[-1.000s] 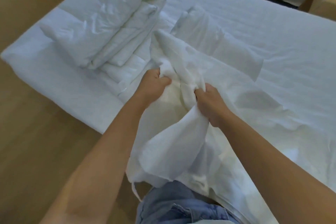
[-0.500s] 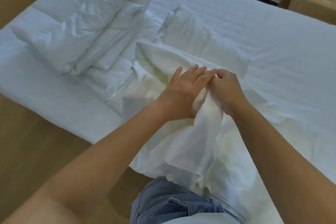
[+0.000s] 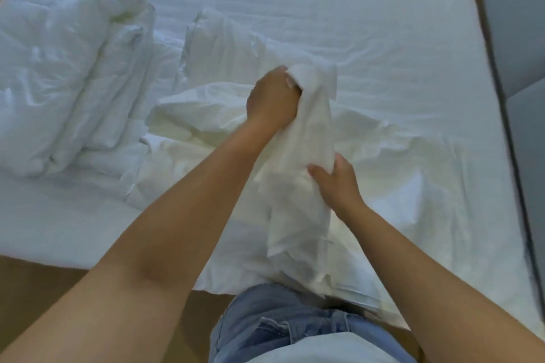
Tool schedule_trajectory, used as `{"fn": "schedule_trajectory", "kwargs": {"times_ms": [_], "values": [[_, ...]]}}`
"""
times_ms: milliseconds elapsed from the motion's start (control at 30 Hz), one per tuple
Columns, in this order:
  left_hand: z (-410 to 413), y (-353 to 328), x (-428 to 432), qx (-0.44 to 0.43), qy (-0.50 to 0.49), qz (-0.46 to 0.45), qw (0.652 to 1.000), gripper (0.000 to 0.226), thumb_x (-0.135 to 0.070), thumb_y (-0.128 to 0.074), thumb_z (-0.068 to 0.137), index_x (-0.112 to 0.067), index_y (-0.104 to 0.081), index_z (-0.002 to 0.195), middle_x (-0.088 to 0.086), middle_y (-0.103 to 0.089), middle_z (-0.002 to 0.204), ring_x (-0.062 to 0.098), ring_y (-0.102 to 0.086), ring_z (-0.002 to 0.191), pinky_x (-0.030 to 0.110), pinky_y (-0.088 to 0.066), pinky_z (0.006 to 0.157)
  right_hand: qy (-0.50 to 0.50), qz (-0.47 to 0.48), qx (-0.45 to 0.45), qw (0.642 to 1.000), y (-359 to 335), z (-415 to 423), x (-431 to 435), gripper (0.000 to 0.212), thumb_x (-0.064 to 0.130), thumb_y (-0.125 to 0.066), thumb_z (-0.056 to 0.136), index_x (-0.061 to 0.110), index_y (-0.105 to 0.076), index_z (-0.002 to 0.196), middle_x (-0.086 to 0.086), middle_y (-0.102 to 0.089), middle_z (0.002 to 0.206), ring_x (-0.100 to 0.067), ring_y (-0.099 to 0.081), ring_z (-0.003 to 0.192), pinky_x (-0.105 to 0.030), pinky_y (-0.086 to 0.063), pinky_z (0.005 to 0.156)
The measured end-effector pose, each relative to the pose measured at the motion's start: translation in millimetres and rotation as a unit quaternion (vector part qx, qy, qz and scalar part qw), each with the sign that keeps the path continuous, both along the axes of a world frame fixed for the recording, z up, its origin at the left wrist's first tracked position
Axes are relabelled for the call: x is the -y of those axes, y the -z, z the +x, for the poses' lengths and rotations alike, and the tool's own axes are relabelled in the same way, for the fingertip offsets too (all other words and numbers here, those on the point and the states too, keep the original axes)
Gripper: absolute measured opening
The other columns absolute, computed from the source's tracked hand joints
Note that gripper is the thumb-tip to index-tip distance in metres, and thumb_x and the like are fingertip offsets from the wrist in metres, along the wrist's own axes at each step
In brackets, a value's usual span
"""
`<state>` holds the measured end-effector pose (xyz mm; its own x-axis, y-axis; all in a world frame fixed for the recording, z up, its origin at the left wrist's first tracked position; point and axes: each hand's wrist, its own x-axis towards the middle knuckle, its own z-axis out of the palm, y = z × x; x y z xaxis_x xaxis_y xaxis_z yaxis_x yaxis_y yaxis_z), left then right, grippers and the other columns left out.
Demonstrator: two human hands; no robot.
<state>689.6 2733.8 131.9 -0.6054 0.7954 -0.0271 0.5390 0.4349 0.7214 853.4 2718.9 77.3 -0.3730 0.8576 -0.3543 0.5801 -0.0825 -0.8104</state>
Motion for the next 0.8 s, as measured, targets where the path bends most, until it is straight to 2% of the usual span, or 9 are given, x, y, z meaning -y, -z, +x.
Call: {"fn": "schedule_trajectory", "kwargs": {"times_ms": [67, 133, 200, 300, 433, 600, 667, 733, 800], "values": [[-8.2, -6.0, -5.2, 0.019, -0.040, -0.021, 0.999, 0.031, -0.027, -0.048, 0.092, -0.012, -0.049, 0.119, 0.012, -0.052, 0.118, 0.032, -0.051, 0.113, 0.033, -0.038, 0.079, 0.015, 0.086, 0.029, 0.996, -8.3, -2.6, -28.4, 0.019, 0.020, -0.053, 0.094, 0.004, -0.056, 0.104, -0.007, -0.061, 0.095, -0.030, -0.057, 0.092, -0.037, -0.046, 0.076], [-9.9, -6.8, 1.9, -0.116, 0.009, -0.060, 0.991, 0.075, -0.033, -0.057, 0.087, -0.017, -0.017, 0.148, 0.012, -0.028, 0.147, 0.032, -0.029, 0.135, 0.046, -0.030, 0.103, 0.035, 0.159, 0.006, 0.987, -25.4, -4.4, -53.8, 0.016, 0.019, -0.048, 0.096, 0.004, -0.050, 0.092, 0.000, -0.052, 0.078, -0.026, -0.051, 0.079, -0.033, -0.037, 0.066], [-1.9, -5.5, 9.6, -0.321, 0.133, 0.004, 0.938, 0.101, -0.035, -0.066, 0.076, -0.021, 0.002, 0.149, 0.014, -0.011, 0.157, 0.034, -0.010, 0.143, 0.056, -0.013, 0.111, 0.015, 0.201, 0.003, 0.979, -41.8, -5.2, -70.7, 0.016, 0.018, -0.045, 0.096, 0.002, -0.051, 0.096, 0.000, -0.051, 0.080, -0.022, -0.048, 0.077, -0.030, -0.033, 0.063], [4.8, 3.8, 10.8, -0.459, 0.319, 0.039, 0.828, 0.113, -0.043, -0.076, 0.067, -0.025, -0.003, 0.151, 0.022, -0.010, 0.156, 0.038, -0.005, 0.144, 0.063, -0.008, 0.108, -0.085, 0.180, 0.030, 0.979, -58.0, -7.6, -83.0, 0.020, 0.017, -0.044, 0.095, 0.009, -0.057, 0.109, 0.001, -0.058, 0.095, -0.019, -0.053, 0.084, -0.030, -0.042, 0.071], [7.7, 22.3, -3.7, -0.475, 0.363, -0.084, 0.797, 0.100, -0.068, -0.056, 0.077, -0.030, -0.001, 0.152, 0.017, -0.001, 0.158, 0.034, 0.000, 0.146, 0.063, -0.003, 0.109, -0.030, 0.044, -0.069, 0.996, -50.4, -1.6, -73.3, 0.011, 0.022, -0.054, 0.094, 0.016, -0.062, 0.090, 0.002, -0.065, 0.085, -0.013, -0.061, 0.078, -0.022, -0.050, 0.064], [20.6, 46.3, -23.7, -0.460, 0.419, -0.144, 0.769, 0.041, -0.029, -0.050, 0.090, -0.016, -0.048, 0.129, 0.007, -0.048, 0.130, 0.030, -0.045, 0.122, 0.054, -0.020, 0.109, 0.040, -0.086, -0.126, 0.988, -13.3, 16.2, -38.6, 0.024, 0.027, -0.068, 0.084, 0.019, -0.059, 0.105, 0.002, -0.065, 0.101, -0.012, -0.062, 0.089, -0.020, -0.051, 0.072], [26.0, 55.6, -27.3, -0.408, 0.407, -0.149, 0.804, 0.031, -0.024, -0.049, 0.090, -0.014, -0.054, 0.119, 0.006, -0.054, 0.119, 0.029, -0.052, 0.111, 0.043, -0.034, 0.095, 0.046, -0.097, -0.113, 0.988, 2.7, 20.3, -22.6, 0.066, 0.040, -0.078, 0.070, 0.026, -0.045, 0.126, 0.005, -0.057, 0.123, -0.012, -0.057, 0.110, -0.031, -0.050, 0.089], [30.2, 60.6, -34.8, -0.301, 0.347, -0.121, 0.880, 0.026, -0.023, -0.048, 0.089, -0.012, -0.057, 0.111, 0.006, -0.057, 0.109, 0.030, -0.057, 0.099, 0.034, -0.035, 0.072, 0.046, -0.046, 0.003, 0.998, 21.5, 23.1, -7.6, 0.106, 0.049, -0.082, 0.060, 0.026, -0.023, 0.145, 0.003, -0.039, 0.143, -0.020, -0.040, 0.130, -0.044, -0.041, 0.102], [31.5, 57.3, -50.1, -0.228, 0.287, -0.101, 0.925, 0.023, -0.023, -0.048, 0.090, -0.012, -0.059, 0.107, 0.006, -0.057, 0.106, 0.030, -0.058, 0.092, 0.031, -0.032, 0.066, 0.051, -0.005, 0.103, 0.993, 38.9, 25.5, 2.1, 0.118, 0.051, -0.081, 0.059, 0.025, -0.010, 0.149, 0.001, -0.029, 0.151, -0.024, -0.031, 0.136, -0.051, -0.037, 0.104]]}}
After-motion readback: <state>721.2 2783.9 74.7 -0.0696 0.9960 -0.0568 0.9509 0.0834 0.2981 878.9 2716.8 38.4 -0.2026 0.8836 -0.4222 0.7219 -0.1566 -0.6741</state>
